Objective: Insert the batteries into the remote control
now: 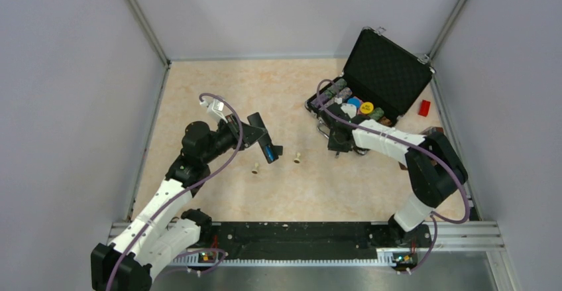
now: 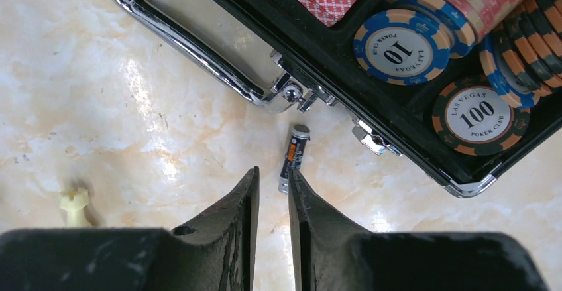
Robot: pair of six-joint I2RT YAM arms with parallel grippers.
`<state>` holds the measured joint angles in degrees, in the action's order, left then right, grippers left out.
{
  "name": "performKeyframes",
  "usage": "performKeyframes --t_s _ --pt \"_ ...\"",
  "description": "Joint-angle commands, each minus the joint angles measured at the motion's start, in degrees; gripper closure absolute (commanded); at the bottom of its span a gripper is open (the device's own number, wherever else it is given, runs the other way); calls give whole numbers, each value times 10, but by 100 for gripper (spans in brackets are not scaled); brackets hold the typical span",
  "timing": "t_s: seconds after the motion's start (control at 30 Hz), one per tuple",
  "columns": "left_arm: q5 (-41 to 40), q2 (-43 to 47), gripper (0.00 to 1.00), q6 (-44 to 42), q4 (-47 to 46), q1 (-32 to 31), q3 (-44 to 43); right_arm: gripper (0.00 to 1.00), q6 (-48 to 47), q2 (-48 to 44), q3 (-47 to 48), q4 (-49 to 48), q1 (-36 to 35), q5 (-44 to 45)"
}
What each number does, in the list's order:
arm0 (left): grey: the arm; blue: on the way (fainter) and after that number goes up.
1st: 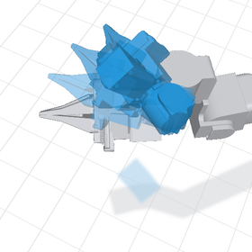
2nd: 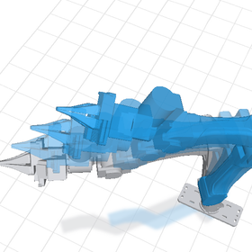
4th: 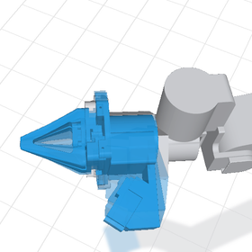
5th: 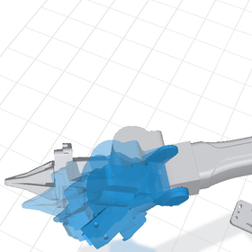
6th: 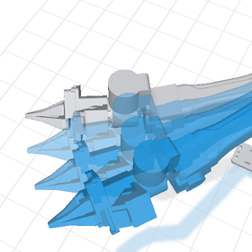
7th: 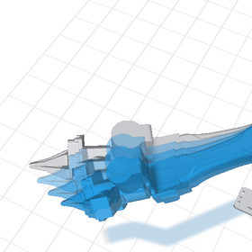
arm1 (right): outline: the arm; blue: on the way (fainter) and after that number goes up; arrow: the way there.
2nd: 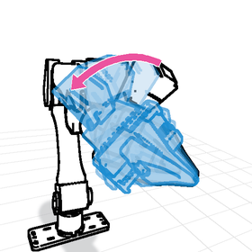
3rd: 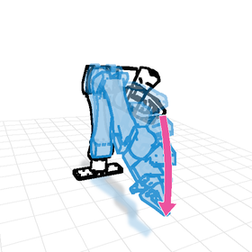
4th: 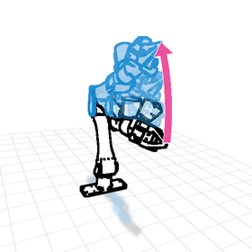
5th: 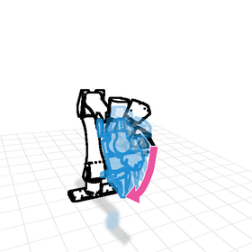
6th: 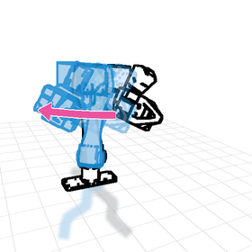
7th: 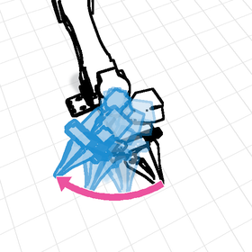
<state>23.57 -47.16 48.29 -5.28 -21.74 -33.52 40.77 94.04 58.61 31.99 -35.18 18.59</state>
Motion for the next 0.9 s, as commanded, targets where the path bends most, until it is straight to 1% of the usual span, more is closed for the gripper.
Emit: performKeyframes --t_s 0.0,0.3,0.5,0.6,0.67,0.8,0.87 --pt "10 7 100 -1 -38 3 1 77 30 -21 14 20 6 12" --pt "11 5 100 -2 -38 3 0 75 35 16 0 10 7 16" --pt "12 1 100 -2 -37 4 -3 76 35 39 0 1 7 8" --pt "12 0 100 -1 -37 4 -4 80 39 38 -7 -4 10 6" --pt "13 -2 100 -2 -37 4 -4 84 39 37 -11 -7 12 4" --pt "18 -8 100 0 -38 4 -5 99 23 27 -10 -12 12 -3" --pt "23 -12 100 4 -42 4 -5 100 2 13 -6 -16 12 -18"
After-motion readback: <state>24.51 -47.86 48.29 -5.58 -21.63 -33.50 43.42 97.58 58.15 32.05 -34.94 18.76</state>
